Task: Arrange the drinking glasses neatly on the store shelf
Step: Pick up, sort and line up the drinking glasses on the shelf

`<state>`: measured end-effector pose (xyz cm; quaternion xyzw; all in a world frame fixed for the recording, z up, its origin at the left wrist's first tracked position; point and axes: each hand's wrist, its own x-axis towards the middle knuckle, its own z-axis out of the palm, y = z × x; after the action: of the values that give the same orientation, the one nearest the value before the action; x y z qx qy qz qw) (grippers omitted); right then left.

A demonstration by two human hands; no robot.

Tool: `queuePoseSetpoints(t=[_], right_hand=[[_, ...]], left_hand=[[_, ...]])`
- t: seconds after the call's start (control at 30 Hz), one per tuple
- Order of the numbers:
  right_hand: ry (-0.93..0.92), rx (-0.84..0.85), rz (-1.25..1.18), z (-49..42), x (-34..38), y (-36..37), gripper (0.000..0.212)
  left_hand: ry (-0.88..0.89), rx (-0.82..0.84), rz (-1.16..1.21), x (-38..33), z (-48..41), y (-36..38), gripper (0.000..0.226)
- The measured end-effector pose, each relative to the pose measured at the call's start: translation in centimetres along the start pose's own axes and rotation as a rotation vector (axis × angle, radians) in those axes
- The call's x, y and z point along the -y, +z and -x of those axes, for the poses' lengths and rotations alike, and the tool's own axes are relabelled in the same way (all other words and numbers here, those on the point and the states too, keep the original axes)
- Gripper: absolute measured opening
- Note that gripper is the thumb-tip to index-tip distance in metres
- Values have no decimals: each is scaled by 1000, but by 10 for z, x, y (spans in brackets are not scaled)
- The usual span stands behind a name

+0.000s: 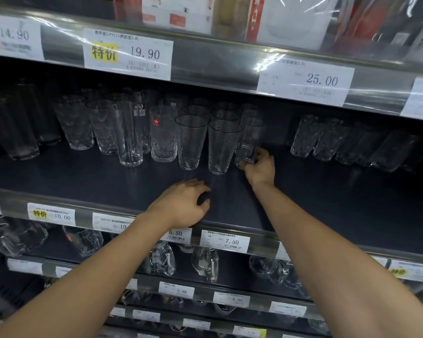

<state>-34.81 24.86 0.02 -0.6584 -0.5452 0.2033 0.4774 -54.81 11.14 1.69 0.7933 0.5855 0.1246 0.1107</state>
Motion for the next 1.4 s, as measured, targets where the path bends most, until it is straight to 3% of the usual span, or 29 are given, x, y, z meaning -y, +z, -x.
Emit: queuePoseSetpoints(t=[0.43,0.77,1.4], right_hand=[[15,15,16,-1,-1,1,56],[18,26,18,-1,-1,1,38],[37,32,34,4,4,-4,40]], left_hand=[[-11,-9,11,-1,0,0,49],[-25,-9,11,0,-1,2,49],[-30,-31,23,1,-1,2,49]])
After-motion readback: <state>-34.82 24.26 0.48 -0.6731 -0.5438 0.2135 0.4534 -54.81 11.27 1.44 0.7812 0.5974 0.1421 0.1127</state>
